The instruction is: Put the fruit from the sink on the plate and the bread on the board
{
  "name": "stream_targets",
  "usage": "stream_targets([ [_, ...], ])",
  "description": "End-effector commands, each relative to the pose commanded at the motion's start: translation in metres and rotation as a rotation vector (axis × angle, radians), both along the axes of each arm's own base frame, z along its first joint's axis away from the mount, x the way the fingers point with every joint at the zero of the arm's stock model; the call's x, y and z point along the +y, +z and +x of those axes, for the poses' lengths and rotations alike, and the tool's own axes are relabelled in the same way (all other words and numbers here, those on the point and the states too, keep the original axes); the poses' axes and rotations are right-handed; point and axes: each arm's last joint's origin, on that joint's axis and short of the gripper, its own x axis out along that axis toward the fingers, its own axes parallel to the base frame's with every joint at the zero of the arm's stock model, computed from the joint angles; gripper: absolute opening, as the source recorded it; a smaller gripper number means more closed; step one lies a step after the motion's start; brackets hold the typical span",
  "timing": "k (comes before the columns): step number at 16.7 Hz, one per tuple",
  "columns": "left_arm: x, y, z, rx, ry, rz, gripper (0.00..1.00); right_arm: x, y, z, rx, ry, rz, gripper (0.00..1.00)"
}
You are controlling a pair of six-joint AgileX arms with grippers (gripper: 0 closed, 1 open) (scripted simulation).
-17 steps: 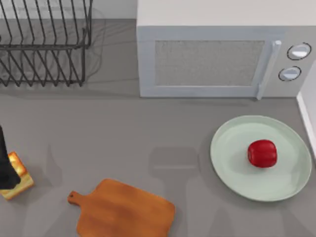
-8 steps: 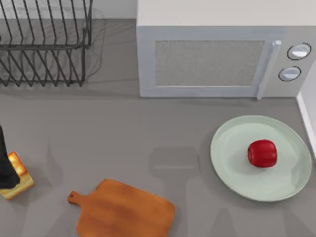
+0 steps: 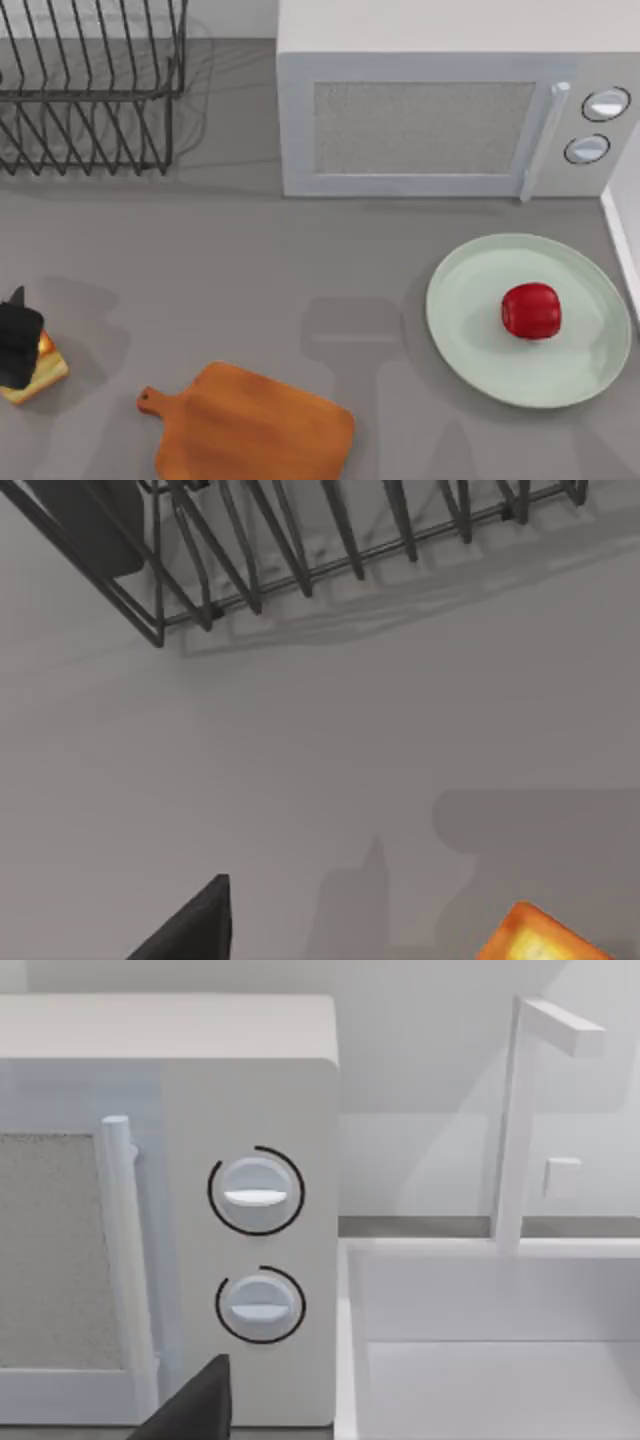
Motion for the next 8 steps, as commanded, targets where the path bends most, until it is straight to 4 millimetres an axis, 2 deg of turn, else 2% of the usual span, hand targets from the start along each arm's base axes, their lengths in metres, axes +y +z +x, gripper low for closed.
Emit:
stream_targets([
  [5,0.0,-0.002,0.055,0.502,-0.185,0.176,1.0,0.0,0.0,0.0,0.0,0.0,0.0,1.0],
  [8,0.0,-0.009,0.087,0.727,-0.317,0.24,1.0,0.0,0.0,0.0,0.0,0.0,0.0,1.0],
])
